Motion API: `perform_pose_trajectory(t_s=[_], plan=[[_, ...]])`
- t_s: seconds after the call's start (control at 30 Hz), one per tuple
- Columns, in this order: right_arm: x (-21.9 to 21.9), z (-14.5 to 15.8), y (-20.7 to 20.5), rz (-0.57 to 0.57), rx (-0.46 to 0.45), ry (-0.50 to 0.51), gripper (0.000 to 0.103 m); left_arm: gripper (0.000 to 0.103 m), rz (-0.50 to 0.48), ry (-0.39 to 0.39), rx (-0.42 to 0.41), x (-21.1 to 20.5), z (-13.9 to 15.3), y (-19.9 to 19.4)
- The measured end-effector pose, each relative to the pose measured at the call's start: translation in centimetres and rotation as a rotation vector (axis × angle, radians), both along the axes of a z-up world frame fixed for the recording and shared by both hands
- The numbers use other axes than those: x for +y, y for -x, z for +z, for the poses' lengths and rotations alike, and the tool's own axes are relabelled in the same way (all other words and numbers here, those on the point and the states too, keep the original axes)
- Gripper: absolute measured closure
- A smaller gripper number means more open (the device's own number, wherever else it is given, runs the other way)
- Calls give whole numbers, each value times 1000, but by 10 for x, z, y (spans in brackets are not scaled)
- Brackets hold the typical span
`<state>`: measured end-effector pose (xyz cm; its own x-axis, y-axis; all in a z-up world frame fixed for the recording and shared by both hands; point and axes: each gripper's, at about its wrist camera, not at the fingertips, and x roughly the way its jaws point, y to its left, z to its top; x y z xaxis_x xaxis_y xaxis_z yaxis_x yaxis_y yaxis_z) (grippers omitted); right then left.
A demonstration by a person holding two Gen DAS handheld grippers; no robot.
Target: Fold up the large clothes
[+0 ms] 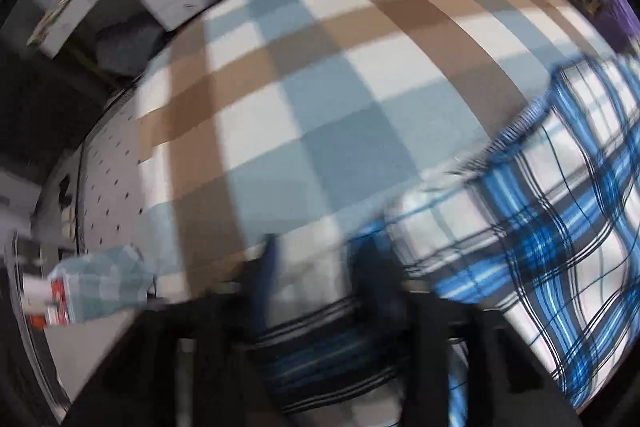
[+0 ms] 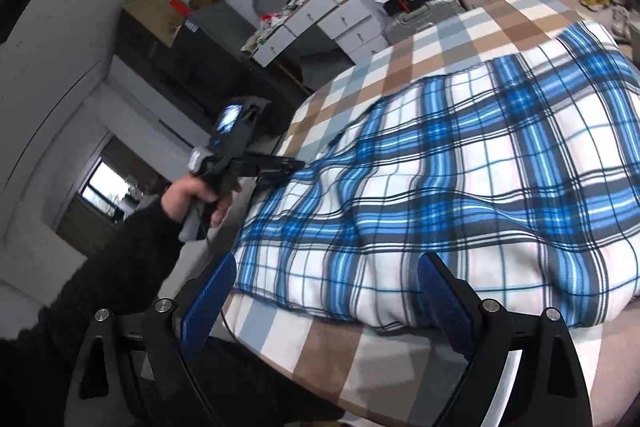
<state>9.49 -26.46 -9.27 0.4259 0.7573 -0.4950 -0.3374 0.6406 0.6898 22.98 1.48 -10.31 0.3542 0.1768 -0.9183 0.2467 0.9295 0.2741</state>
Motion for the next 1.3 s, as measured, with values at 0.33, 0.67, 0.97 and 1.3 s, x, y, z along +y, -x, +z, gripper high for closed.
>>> perform_pose_trajectory(t_s=[0.33,0.67,0.97,1.3], plan=[[28,17,-16,-88,-137,420,9,31,-9,266,-95,1,52,91],[74,-49,-133,86,61,905,12,29,24,231,27,-9,-23,109],[47,8,-89,-22,56,693,20,29,132,423,-113,-1,38,112],[93,-45,-60,27,15,760,19,19,-65,195,-124,-61,-34,138]])
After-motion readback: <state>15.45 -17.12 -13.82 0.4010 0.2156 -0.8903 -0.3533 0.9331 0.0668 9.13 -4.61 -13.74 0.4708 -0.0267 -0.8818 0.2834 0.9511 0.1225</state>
